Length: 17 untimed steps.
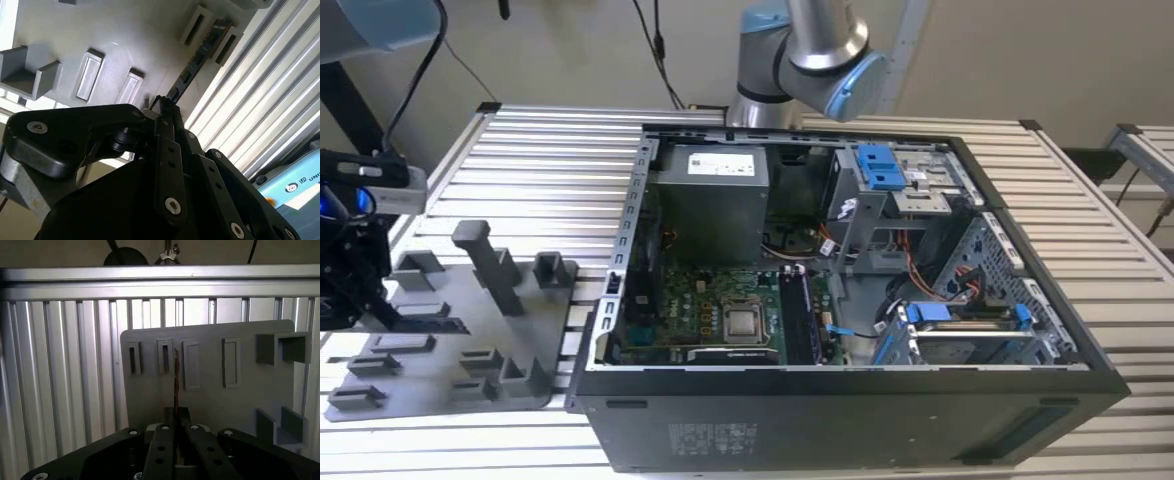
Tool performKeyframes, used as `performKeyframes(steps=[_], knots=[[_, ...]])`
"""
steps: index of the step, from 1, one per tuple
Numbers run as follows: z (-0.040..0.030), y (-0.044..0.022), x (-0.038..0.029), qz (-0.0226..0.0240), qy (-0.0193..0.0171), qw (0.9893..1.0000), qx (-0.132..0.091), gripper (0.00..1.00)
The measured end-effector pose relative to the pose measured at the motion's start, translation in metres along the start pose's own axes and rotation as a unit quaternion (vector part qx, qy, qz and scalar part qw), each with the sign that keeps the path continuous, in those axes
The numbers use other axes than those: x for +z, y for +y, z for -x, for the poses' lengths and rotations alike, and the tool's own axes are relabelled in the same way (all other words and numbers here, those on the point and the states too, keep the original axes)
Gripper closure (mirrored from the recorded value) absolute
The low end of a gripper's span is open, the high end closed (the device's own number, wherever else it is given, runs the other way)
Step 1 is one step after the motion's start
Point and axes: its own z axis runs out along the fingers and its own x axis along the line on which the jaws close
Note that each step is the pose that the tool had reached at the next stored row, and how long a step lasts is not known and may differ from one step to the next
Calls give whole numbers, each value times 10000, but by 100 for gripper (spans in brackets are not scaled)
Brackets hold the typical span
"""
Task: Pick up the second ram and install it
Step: 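Pick up the second ram and move it above second insertion slot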
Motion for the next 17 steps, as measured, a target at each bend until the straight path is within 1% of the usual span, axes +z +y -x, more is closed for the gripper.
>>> performKeyframes(steps=[7,17], knots=[[0,-2,-89,0,-11,10000,17,86],[0,-5,-236,1,-26,10000,33,86]])
